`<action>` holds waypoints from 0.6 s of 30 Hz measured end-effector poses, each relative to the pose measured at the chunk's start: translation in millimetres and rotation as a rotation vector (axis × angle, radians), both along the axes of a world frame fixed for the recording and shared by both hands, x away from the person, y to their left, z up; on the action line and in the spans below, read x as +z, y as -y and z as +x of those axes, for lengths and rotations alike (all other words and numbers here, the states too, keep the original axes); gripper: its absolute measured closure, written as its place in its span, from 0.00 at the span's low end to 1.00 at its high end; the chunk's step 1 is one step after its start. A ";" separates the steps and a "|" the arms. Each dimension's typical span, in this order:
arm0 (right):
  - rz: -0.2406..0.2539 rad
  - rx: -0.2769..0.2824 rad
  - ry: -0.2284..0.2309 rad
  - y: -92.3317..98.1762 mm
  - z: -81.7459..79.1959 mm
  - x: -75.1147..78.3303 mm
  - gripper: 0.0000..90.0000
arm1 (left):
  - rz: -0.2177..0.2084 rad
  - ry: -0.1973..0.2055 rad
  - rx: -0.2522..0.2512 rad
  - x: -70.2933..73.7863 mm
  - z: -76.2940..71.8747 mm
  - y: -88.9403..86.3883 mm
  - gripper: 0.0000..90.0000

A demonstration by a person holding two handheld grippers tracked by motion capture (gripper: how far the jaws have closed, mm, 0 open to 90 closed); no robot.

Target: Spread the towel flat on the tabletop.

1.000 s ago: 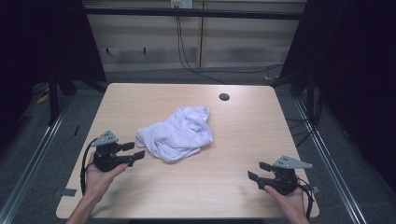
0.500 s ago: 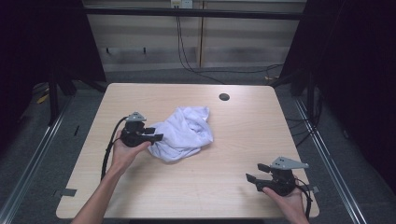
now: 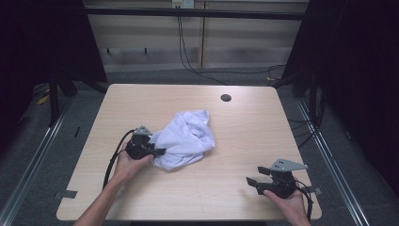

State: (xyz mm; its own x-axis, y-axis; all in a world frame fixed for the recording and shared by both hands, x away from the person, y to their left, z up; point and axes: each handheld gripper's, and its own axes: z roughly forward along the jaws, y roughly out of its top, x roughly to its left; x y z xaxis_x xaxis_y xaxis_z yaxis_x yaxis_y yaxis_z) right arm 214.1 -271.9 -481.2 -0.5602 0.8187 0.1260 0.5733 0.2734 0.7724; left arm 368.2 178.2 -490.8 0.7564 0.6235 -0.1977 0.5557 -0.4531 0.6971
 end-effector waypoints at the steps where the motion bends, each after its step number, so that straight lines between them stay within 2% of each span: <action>1: 0.000 0.000 0.000 0.0 0.0 0.0 0.37 | -0.006 0.003 -0.011 -0.8 -4.1 -0.4 0.71; 3: 0.002 0.005 -0.017 -2.1 1.9 -1.6 0.37 | -0.014 0.005 -0.027 -1.1 -17.3 0.9 0.71; 4: 0.000 0.008 -0.020 -2.7 2.5 -1.8 0.37 | -0.014 0.005 -0.027 -1.1 -17.3 0.9 0.71; 7: 0.006 0.015 -0.021 -4.8 2.9 -1.3 0.39 | -0.015 0.000 -0.063 -0.5 -34.3 4.1 0.71; 11: 0.016 0.035 -0.024 -6.6 3.0 -0.9 0.45 | -0.040 -0.026 -0.118 -0.8 -53.5 6.0 0.71; 14: 0.011 0.055 -0.019 -9.1 2.6 0.8 0.49 | -0.031 -0.035 -0.141 1.0 -68.9 10.3 0.70; 15: 0.008 0.065 -0.016 -10.9 4.0 1.8 0.52 | -0.034 -0.049 -0.158 1.8 -79.6 12.6 0.69; 16: 0.008 0.065 -0.016 -10.9 4.0 1.8 0.52 | -0.034 -0.049 -0.158 1.8 -79.6 12.6 0.69; 18: 0.014 0.071 -0.016 -13.3 5.6 3.5 0.52 | -0.032 -0.074 -0.184 3.8 -88.5 13.8 0.68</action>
State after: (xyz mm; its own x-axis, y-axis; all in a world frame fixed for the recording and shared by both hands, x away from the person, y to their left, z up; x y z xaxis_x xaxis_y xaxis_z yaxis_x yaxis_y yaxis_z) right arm 219.6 -258.6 -477.7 -0.6143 0.7753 0.1467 0.5650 0.3025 0.7676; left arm 279.7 164.4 -487.0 0.8395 0.4689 -0.2745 0.5161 -0.5301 0.6727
